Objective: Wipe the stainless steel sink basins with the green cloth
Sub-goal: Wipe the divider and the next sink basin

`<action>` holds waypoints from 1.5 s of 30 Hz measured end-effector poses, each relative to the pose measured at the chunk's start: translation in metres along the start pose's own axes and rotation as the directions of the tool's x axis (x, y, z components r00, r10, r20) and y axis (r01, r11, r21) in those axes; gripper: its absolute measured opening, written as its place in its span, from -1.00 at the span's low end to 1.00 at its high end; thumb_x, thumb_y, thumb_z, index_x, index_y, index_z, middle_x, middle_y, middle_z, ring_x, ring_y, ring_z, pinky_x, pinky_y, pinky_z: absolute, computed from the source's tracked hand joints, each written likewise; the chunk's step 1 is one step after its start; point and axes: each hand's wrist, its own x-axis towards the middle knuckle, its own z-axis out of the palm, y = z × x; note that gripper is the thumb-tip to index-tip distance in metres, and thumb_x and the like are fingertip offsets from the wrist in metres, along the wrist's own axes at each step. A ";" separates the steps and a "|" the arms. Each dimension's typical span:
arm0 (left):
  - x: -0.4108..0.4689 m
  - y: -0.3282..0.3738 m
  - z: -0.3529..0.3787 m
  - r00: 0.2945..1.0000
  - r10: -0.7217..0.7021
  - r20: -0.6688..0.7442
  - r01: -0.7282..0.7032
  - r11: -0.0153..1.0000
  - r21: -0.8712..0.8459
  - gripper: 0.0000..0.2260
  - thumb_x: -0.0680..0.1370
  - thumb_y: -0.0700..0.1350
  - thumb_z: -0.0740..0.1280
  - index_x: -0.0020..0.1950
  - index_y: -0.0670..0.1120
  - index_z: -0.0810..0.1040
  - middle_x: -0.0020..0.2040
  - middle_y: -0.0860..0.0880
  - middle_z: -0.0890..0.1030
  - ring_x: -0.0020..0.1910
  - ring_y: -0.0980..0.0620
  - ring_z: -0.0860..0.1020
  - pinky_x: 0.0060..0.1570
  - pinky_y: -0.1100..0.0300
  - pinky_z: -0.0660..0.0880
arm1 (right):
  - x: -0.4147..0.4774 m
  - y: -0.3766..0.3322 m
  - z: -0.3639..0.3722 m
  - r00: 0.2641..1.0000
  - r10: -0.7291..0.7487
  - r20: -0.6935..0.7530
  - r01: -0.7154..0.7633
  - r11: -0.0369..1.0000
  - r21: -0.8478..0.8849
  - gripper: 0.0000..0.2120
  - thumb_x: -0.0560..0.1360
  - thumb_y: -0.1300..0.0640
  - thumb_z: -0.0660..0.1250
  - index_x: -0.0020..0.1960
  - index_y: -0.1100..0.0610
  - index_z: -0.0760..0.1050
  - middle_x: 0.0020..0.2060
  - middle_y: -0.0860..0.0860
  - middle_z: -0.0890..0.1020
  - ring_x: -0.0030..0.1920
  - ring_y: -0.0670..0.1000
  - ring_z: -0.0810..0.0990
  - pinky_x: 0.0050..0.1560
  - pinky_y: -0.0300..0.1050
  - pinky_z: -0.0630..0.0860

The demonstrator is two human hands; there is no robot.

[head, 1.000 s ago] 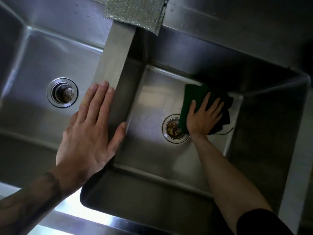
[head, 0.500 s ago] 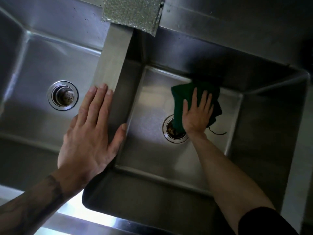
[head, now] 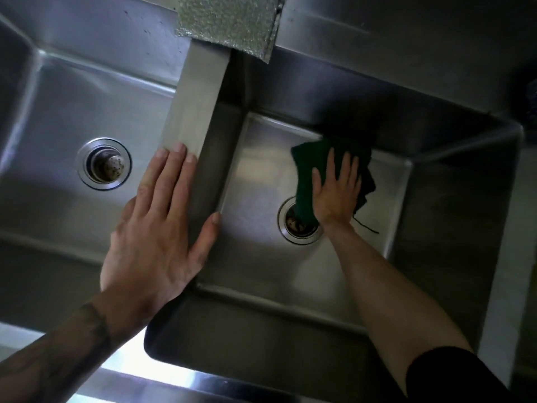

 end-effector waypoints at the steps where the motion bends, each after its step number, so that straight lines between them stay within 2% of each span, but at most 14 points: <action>1: 0.000 0.000 0.000 1.000 -0.006 -0.001 0.006 1.000 -0.003 -0.31 0.70 0.23 0.06 0.74 -0.13 0.08 0.75 -0.06 0.10 0.74 0.04 0.01 0.47 -0.06 0.37 | 0.000 0.023 -0.003 1.000 0.004 -0.018 -0.004 1.000 -0.002 -0.41 0.74 -0.19 0.05 0.69 0.04 0.15 0.65 0.23 0.19 0.66 0.27 0.11 0.62 0.25 0.09; 6: 0.000 0.002 0.000 1.000 -0.024 0.005 0.024 1.000 -0.002 -0.30 0.69 0.22 0.08 0.74 -0.13 0.09 0.75 -0.05 0.10 0.74 0.03 0.02 0.34 -0.16 0.52 | -0.009 0.084 -0.011 0.972 0.218 -0.088 -0.216 0.976 0.039 -0.40 0.74 -0.15 0.01 0.65 0.17 0.21 0.63 0.26 0.21 0.65 0.28 0.14 0.59 0.34 0.15; 11: 0.000 0.001 0.000 1.000 -0.002 0.012 0.001 1.000 0.024 -0.30 0.70 0.21 0.10 0.74 -0.14 0.07 0.75 -0.07 0.09 0.74 0.00 0.03 0.48 -0.07 0.41 | 0.009 0.004 -0.004 0.915 0.396 -0.071 -0.379 0.908 0.178 -0.37 0.73 -0.17 -0.01 0.69 0.16 0.10 0.66 0.27 0.10 0.67 0.30 0.03 0.61 0.31 0.05; 16: 0.000 0.001 -0.001 1.000 -0.007 0.017 0.007 1.000 0.022 -0.30 0.70 0.21 0.11 0.74 -0.15 0.08 0.75 -0.08 0.09 0.74 -0.01 0.03 0.49 -0.09 0.40 | 0.008 -0.058 0.003 0.977 0.212 0.003 -0.208 0.957 0.200 -0.22 0.68 -0.31 0.04 0.69 0.19 0.07 0.66 0.28 0.06 0.68 0.28 -0.03 0.65 0.29 -0.06; 19: 0.000 0.002 -0.004 0.999 0.000 0.042 0.000 1.000 0.004 -0.31 0.71 0.20 0.10 0.74 -0.15 0.10 0.75 -0.08 0.10 0.74 -0.01 0.03 0.49 -0.06 0.40 | -0.001 -0.059 0.007 1.000 0.013 0.006 -0.013 0.991 0.135 -0.30 0.72 -0.25 0.03 0.69 0.15 0.07 0.66 0.27 0.10 0.68 0.27 0.01 0.64 0.26 -0.08; 23: 0.003 -0.008 -0.008 0.998 0.039 0.041 -0.036 0.996 -0.081 -0.36 0.73 0.18 0.06 0.72 -0.14 0.16 0.74 -0.07 0.17 0.73 -0.02 0.08 0.62 0.00 0.24 | 0.002 -0.078 0.005 0.989 0.142 -0.045 -0.128 0.965 0.230 -0.43 0.75 -0.14 0.07 0.66 0.12 0.20 0.65 0.22 0.19 0.67 0.23 0.08 0.65 0.23 0.01; 26: 0.009 -0.018 -0.008 0.996 0.095 -0.001 -0.094 0.989 -0.117 -0.43 0.75 0.13 0.05 0.70 -0.14 0.25 0.71 -0.09 0.25 0.71 -0.04 0.15 0.66 0.03 0.14 | 0.009 -0.118 0.002 0.958 0.283 -0.037 -0.244 0.880 0.409 -0.52 0.76 -0.03 0.11 0.60 0.18 0.34 0.62 0.22 0.27 0.66 0.22 0.15 0.64 0.21 0.07; 28: 0.010 -0.019 -0.006 0.996 0.086 -0.011 -0.087 0.989 -0.122 -0.44 0.75 0.09 0.09 0.70 -0.15 0.25 0.71 -0.09 0.24 0.72 -0.05 0.15 0.66 0.02 0.16 | 0.009 -0.152 -0.002 0.966 0.258 -0.028 -0.196 0.794 0.575 -0.58 0.75 0.08 0.18 0.52 0.25 0.44 0.56 0.27 0.37 0.60 0.24 0.29 0.62 0.14 0.18; 30: 0.009 -0.019 -0.003 0.996 0.087 -0.008 -0.088 0.988 -0.128 -0.44 0.74 0.06 0.12 0.71 -0.14 0.23 0.72 -0.08 0.22 0.72 -0.03 0.13 0.65 0.02 0.17 | 0.009 -0.185 -0.005 0.971 0.238 0.019 -0.171 0.637 0.751 -0.61 0.73 0.15 0.22 0.49 0.29 0.46 0.49 0.28 0.46 0.53 0.22 0.41 0.57 0.05 0.29; 33: 0.007 -0.021 -0.003 0.996 0.094 0.005 -0.093 0.989 -0.117 -0.42 0.73 0.07 0.13 0.71 -0.14 0.21 0.73 -0.08 0.19 0.73 -0.02 0.09 0.64 0.04 0.18 | 0.006 -0.218 -0.019 0.954 0.256 0.158 -0.259 0.432 0.864 -0.56 0.75 0.04 0.16 0.58 0.18 0.37 0.51 0.16 0.47 0.52 0.14 0.43 0.48 -0.10 0.31; 37: 0.007 -0.021 -0.002 0.995 0.102 0.016 -0.100 0.990 -0.100 -0.41 0.73 0.09 0.12 0.71 -0.14 0.20 0.73 -0.08 0.16 0.73 -0.02 0.08 0.62 0.02 0.22 | 0.007 -0.227 -0.041 0.933 0.302 0.197 -0.306 0.377 0.874 -0.51 0.75 -0.11 0.08 0.60 0.06 0.35 0.52 0.13 0.45 0.53 0.10 0.39 0.43 -0.16 0.25; 41: 0.008 -0.022 -0.001 0.992 0.123 -0.021 -0.125 0.985 -0.116 -0.43 0.74 0.08 0.12 0.70 -0.17 0.22 0.72 -0.12 0.20 0.73 -0.04 0.10 0.65 0.03 0.19 | -0.001 -0.236 -0.057 0.952 0.306 0.020 -0.128 0.337 0.933 -0.45 0.70 -0.24 -0.01 0.51 0.02 0.45 0.36 0.09 0.54 0.34 -0.05 0.44 0.21 -0.49 0.23; 43: 0.008 -0.022 0.000 0.992 0.126 -0.031 -0.128 0.984 -0.126 -0.44 0.75 0.06 0.12 0.69 -0.17 0.24 0.72 -0.12 0.21 0.73 -0.05 0.11 0.66 0.02 0.18 | 0.004 -0.237 -0.054 0.949 0.313 0.030 -0.140 0.337 0.931 -0.51 0.72 -0.20 0.02 0.51 0.01 0.42 0.36 0.10 0.53 0.34 -0.02 0.44 0.15 -0.45 0.24; 45: 0.009 -0.022 0.000 0.990 0.131 -0.044 -0.137 0.981 -0.141 -0.47 0.75 0.03 0.11 0.69 -0.19 0.25 0.71 -0.13 0.22 0.73 -0.07 0.12 0.67 0.00 0.19 | 0.013 -0.232 -0.049 0.938 0.302 0.173 -0.276 0.344 0.897 -0.56 0.76 -0.10 0.05 0.57 0.03 0.35 0.45 0.14 0.46 0.45 0.09 0.42 0.30 -0.27 0.27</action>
